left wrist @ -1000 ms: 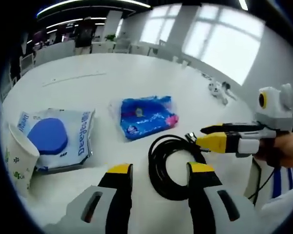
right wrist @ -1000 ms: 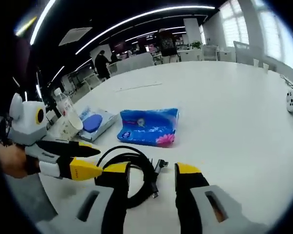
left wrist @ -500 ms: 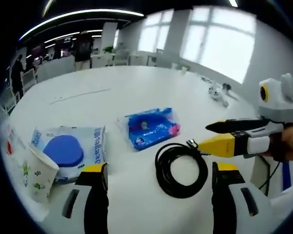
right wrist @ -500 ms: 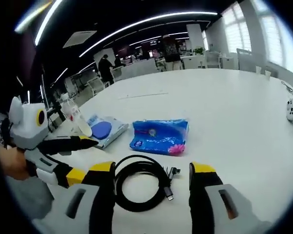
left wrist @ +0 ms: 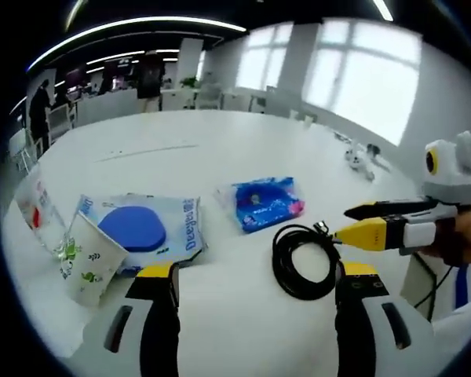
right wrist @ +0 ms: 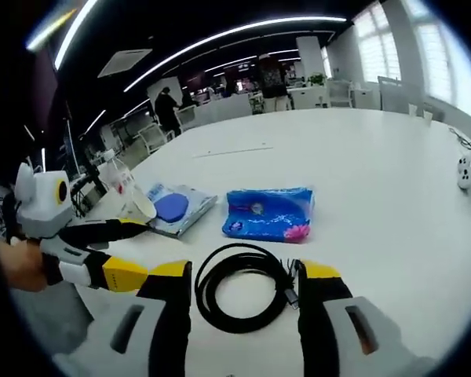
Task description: Arrange the tabletop items into an orderly group along one side of the table until the central work area is clear of visible clutter.
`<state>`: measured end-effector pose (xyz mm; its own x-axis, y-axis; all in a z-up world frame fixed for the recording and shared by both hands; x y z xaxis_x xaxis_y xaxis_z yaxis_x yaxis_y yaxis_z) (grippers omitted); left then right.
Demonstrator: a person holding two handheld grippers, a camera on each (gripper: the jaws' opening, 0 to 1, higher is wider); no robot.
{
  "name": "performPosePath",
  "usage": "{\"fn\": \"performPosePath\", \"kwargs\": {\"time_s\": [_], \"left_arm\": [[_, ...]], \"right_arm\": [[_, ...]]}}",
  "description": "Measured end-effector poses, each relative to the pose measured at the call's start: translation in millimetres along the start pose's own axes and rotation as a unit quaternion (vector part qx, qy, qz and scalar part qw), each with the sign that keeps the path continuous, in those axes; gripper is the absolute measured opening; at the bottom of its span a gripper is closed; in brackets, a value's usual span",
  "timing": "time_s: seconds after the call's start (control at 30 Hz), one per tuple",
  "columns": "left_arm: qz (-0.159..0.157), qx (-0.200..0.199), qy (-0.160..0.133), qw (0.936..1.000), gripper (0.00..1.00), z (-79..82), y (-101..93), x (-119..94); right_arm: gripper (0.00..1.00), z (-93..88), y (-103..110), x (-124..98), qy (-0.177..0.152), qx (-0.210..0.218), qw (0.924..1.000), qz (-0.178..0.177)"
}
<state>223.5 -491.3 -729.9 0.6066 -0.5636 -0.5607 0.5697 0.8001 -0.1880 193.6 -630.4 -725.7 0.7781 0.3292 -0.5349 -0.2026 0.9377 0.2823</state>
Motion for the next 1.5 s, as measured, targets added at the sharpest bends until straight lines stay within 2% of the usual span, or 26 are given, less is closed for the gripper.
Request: {"fn": "performPosePath", "kwargs": {"time_s": [0.33, 0.67, 1.0, 1.5], "left_arm": [[0.011, -0.012, -0.001, 0.9999, 0.75, -6.3, 22.3, -15.9], [0.013, -0.008, -0.008, 0.9999, 0.74, -4.7, 31.7, -26.3], [0.020, -0.015, 0.001, 0.9997, 0.73, -20.1, 49.9, -42.7], [0.028, -0.012, -0.001, 0.9995, 0.72, -31.0, 74.0, -71.6]], "right_arm": [[0.50, -7.8, 23.1, 5.0, 0.010, -0.003, 0.9999, 0.007], [0.49, -12.9, 28.9, 3.2, 0.008, 0.011, 0.9999, 0.000], [0.45, -24.1, 46.9, 4.2, 0.022, 0.007, 0.9997, -0.003], [0.44, -32.1, 78.5, 3.7, 0.027, 0.010, 0.9995, -0.008]]}}
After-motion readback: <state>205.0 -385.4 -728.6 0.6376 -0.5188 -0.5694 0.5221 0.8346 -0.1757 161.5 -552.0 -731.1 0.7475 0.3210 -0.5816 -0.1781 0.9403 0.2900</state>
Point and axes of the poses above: the point that each gripper's makers call its tool centre point, and the gripper's own axes: x roughly forward along the fingers, y roughly to its left, z roughly out of its top, the point moved 2 cm from there along -x, roughly backward along the fingers, and after that the axes turned 4 degrees about z, right-handed, at the moved point
